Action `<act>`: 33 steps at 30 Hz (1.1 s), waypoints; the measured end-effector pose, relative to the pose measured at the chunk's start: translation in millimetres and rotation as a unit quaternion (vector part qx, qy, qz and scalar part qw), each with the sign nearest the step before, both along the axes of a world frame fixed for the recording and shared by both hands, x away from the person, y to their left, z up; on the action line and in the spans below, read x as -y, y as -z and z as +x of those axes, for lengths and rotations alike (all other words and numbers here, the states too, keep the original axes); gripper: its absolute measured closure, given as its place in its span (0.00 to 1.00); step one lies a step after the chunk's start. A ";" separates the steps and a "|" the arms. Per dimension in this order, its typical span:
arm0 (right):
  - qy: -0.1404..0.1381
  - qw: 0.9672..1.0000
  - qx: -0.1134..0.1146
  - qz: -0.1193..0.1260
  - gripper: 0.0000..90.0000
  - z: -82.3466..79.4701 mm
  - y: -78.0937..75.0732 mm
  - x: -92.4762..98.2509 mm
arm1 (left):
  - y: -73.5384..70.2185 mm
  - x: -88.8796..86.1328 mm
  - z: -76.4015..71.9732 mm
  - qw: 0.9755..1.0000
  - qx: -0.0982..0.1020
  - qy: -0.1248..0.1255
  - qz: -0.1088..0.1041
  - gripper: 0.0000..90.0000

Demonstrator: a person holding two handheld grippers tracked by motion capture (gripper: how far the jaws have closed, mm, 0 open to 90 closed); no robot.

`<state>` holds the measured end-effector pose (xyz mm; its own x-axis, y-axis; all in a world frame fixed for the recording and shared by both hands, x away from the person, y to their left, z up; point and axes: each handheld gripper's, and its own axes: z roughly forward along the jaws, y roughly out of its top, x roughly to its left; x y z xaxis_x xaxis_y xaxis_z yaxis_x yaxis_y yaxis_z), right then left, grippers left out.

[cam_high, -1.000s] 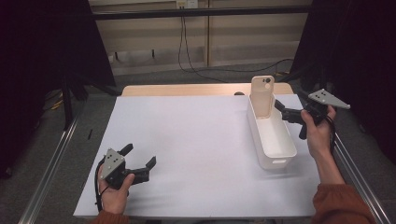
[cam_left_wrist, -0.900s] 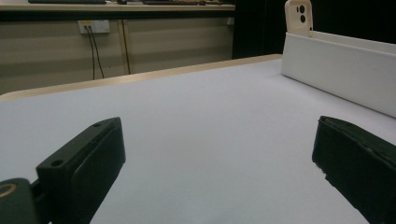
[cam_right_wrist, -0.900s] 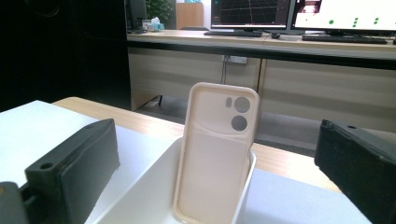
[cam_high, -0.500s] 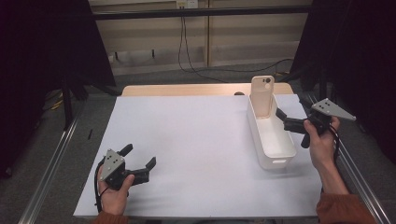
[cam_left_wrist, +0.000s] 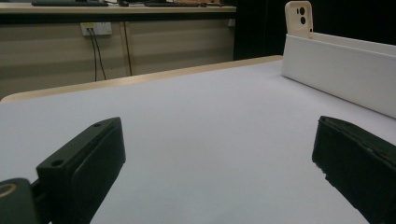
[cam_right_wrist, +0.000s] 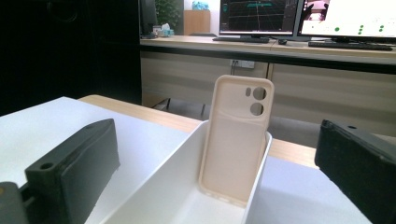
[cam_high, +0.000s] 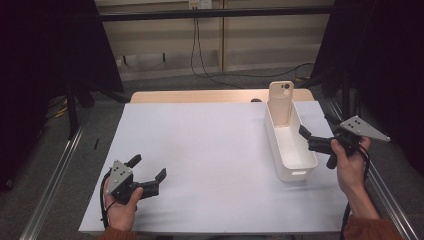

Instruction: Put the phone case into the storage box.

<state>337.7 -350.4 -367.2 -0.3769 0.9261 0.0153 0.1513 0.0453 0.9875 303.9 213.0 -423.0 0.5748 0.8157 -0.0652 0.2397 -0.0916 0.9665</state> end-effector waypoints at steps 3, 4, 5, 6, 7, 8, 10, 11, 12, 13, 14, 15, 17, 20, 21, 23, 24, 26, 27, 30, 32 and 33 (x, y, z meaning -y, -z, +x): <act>0.000 1.000 0.001 -0.002 0.00 -5.8 1.3 0.6 | -0.3 -0.3 -0.7 1.000 0.003 0.000 0.001 0.03; 0.001 1.000 0.004 -0.004 0.00 -7.8 1.8 1.0 | -0.4 -0.6 -0.6 1.000 0.003 0.001 0.003 0.03; 0.001 1.000 0.009 -0.006 0.00 -10.4 2.4 1.1 | -0.2 -0.6 -0.7 1.000 0.002 -0.001 0.002 0.03; 0.003 1.000 0.010 -0.008 0.00 -12.8 3.2 1.2 | 0.0 -1.0 -0.7 1.000 0.002 -0.001 0.003 0.03; 0.002 1.000 0.008 -0.005 0.00 -15.0 4.0 1.3 | 0.2 -1.0 -0.8 1.000 0.001 0.000 0.003 0.03; 0.001 1.000 0.005 -0.001 0.00 -17.0 4.5 1.2 | 0.2 -1.0 -0.8 1.000 0.000 0.000 0.004 0.03; 0.004 1.000 0.006 -0.003 0.00 -21.3 5.5 1.2 | 0.1 -1.0 -1.3 1.000 0.001 0.000 0.004 0.03; 0.004 1.000 0.006 -0.002 0.00 -23.6 5.9 1.1 | 0.1 -0.7 -1.6 1.000 0.001 -0.001 0.002 0.03; 0.002 1.000 0.005 -0.001 0.00 -25.8 6.2 1.2 | 0.1 -0.6 -2.0 1.000 0.001 -0.001 0.002 0.03; 0.000 1.000 0.004 -0.001 0.00 -27.9 6.5 1.4 | 0.2 -0.5 -2.1 1.000 0.001 0.000 0.001 0.03; 0.003 1.000 0.004 0.000 0.00 -30.0 6.9 1.5 | 0.1 -0.6 -2.2 1.000 0.001 0.000 0.001 0.03; 0.003 1.000 0.003 0.000 0.00 -32.0 7.4 1.6 | 0.1 -0.5 -2.2 1.000 0.000 0.000 0.000 0.03; 0.003 1.000 0.002 -0.001 0.00 -35.6 8.8 2.0 | -0.1 -0.9 -2.1 1.000 0.000 -0.001 0.000 0.03; 0.010 1.000 0.006 -0.002 0.00 -41.5 10.6 1.9 | -0.1 -0.9 -2.3 1.000 0.000 -0.003 -0.002 0.03; 0.008 1.000 0.006 -0.003 0.00 -43.3 11.1 2.0 | -0.1 -1.3 -2.3 1.000 0.000 -0.002 -0.001 0.03; 0.009 1.000 0.007 -0.003 0.00 -47.6 11.8 1.1 | 0.0 -1.5 -2.2 1.000 0.000 -0.002 -0.003 0.03; 0.008 1.000 0.006 -0.004 0.00 -49.4 12.2 0.7 | 0.1 -1.5 -2.3 1.000 0.000 -0.002 -0.003 0.03; 0.006 1.000 0.003 -0.001 0.00 -52.5 13.8 0.0 | -0.1 -1.7 -2.6 1.000 0.000 -0.002 -0.003 0.03; 0.006 1.000 0.002 -0.001 0.00 -54.3 15.0 -0.1 | -0.4 -1.9 -2.7 1.000 0.002 -0.002 -0.001 0.03; 0.005 1.000 -0.002 0.000 0.00 -59.4 18.8 -0.9 | -0.8 -2.0 -3.1 1.000 0.001 -0.003 -0.002 0.03; 0.008 1.000 -0.004 0.002 0.00 -62.5 20.8 -0.6 | -0.6 -2.2 -3.5 1.000 0.000 -0.006 -0.003 0.03; 0.008 1.000 -0.005 0.000 0.00 -64.1 21.7 0.2 | -0.4 -2.7 -4.5 1.000 -0.002 -0.010 -0.004 0.03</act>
